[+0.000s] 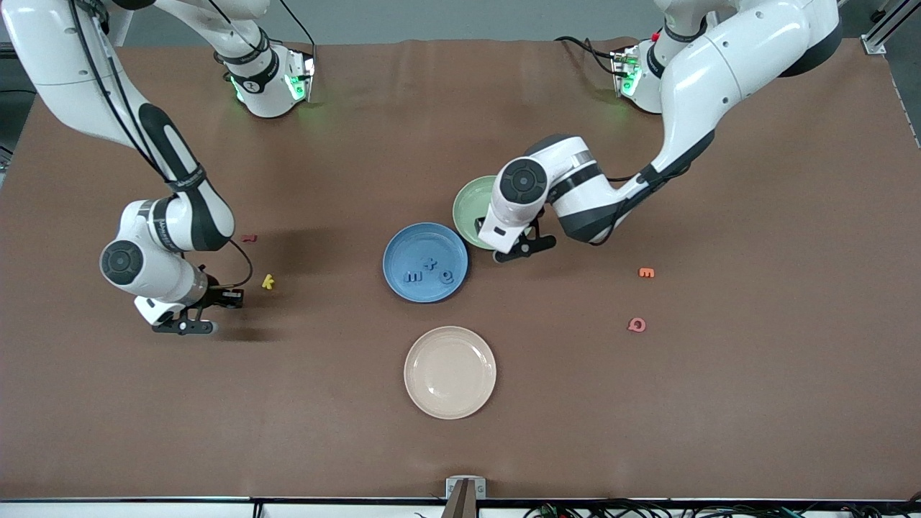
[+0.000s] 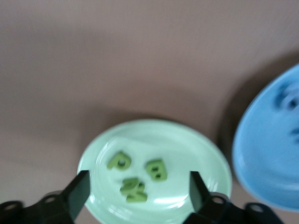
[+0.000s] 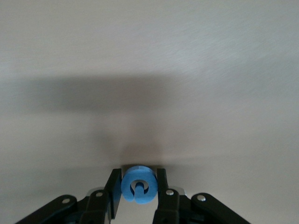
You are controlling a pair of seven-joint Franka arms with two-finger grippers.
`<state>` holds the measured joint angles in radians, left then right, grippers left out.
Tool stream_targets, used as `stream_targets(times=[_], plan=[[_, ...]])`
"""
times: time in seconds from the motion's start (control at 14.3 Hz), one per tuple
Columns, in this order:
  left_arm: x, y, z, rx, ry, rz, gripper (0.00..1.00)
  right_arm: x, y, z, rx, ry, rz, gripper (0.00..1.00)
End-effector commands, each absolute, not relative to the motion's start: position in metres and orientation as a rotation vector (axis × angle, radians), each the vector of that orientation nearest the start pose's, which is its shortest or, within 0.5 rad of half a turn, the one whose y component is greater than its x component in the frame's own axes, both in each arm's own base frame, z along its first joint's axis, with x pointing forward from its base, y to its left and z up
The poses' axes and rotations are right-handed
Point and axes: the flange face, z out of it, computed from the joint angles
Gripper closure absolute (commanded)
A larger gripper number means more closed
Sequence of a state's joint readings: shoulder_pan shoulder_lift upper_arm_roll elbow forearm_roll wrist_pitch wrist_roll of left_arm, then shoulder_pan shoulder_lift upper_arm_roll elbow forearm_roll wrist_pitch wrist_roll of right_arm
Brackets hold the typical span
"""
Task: Sort letters by color into matching plates
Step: 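Place the green u on the green plate while the right gripper grasps blue c, then place the blue c on the blue plate with the right gripper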
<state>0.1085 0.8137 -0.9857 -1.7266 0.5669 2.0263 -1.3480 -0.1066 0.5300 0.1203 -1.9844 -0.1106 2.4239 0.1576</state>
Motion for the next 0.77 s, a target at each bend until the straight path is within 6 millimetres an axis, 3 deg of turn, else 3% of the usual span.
stream_targets(times=[0.0,0.14,0.35,0.42,0.7], plan=[[0.541,-0.394,0.291,-3.076,-0.432,0.173,0.0,0.595,0.09,0.223,-3.116,0.296,0.186,1.0],[0.586,-0.359,0.308,-3.084,-0.397,0.121,0.0,0.584,0.157,0.226,-3.066,0.444,0.192,1.0],[0.629,-0.298,0.322,-3.108,-0.369,0.082,0.0,0.561,0.251,0.238,-3.053,0.595,0.165,1.0],[0.637,-0.279,0.331,-3.109,-0.345,0.062,0.0,0.552,0.274,0.24,-3.046,0.645,0.161,1.0],[0.651,-0.238,0.361,-3.055,-0.246,0.006,0.0,0.515,0.344,0.241,-3.019,0.778,0.139,1.0]])
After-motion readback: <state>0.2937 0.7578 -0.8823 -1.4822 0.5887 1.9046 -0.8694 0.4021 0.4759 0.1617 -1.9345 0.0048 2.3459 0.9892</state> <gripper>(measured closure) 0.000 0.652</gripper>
